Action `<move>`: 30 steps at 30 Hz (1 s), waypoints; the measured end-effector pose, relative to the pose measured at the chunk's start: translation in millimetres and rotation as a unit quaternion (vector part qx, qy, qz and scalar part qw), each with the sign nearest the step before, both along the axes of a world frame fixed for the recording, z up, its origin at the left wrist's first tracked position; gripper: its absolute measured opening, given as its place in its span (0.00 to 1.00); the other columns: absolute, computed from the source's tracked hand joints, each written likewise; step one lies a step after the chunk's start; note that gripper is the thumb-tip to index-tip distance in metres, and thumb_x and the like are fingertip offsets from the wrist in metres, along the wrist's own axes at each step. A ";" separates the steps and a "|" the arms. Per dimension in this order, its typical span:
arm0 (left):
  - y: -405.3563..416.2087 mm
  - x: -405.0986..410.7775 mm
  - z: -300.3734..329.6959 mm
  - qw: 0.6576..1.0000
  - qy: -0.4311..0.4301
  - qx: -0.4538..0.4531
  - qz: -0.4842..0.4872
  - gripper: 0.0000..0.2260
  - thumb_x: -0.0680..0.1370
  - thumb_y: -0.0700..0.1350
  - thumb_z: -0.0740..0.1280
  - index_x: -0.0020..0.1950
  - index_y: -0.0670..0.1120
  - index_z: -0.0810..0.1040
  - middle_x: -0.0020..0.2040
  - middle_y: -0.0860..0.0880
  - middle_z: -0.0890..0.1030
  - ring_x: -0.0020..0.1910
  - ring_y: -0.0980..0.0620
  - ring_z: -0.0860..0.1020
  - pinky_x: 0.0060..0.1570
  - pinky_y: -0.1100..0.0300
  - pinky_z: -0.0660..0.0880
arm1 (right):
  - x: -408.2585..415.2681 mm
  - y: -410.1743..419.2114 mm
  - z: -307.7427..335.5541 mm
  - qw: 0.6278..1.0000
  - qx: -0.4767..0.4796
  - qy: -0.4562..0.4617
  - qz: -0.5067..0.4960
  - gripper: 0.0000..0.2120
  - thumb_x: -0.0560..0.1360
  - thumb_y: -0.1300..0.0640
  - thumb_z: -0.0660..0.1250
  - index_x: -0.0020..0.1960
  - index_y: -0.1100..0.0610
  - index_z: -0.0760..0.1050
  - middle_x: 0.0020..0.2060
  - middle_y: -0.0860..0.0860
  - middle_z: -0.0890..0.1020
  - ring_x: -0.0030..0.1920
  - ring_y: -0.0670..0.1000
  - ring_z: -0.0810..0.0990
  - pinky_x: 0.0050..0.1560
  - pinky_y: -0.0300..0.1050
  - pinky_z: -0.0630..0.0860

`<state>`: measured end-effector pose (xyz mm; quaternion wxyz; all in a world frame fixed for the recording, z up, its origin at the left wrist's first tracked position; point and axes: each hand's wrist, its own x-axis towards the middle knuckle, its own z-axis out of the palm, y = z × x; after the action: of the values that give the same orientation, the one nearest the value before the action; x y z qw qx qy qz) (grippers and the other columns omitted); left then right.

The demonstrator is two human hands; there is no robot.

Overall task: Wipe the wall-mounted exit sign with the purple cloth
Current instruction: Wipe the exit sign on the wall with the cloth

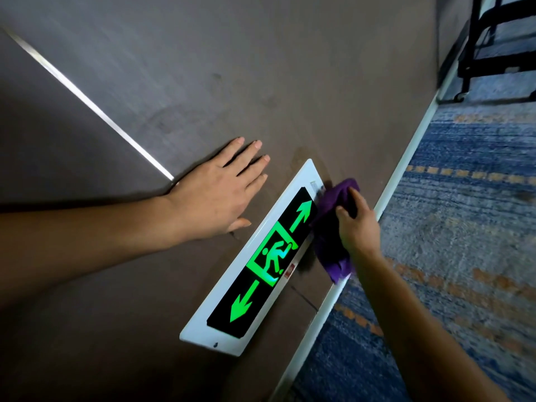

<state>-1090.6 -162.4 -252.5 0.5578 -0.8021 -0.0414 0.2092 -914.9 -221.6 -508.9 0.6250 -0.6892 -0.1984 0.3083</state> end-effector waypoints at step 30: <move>-19.0 -39.0 12.0 0.999 0.006 -0.042 0.014 0.33 0.78 0.66 0.61 0.78 0.49 0.69 0.82 0.41 0.62 0.82 0.34 0.54 0.79 0.34 0.49 | -55.1 -17.1 29.3 0.991 0.121 0.029 -0.050 0.25 0.81 0.53 0.65 0.77 0.43 0.67 0.75 0.49 0.69 0.63 0.48 0.76 0.60 0.41 0.77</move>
<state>-1129.6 -181.5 -240.5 0.5207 -0.8230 -0.0403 0.2235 -970.0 -238.7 -479.6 0.7241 -0.6081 -0.1812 0.2704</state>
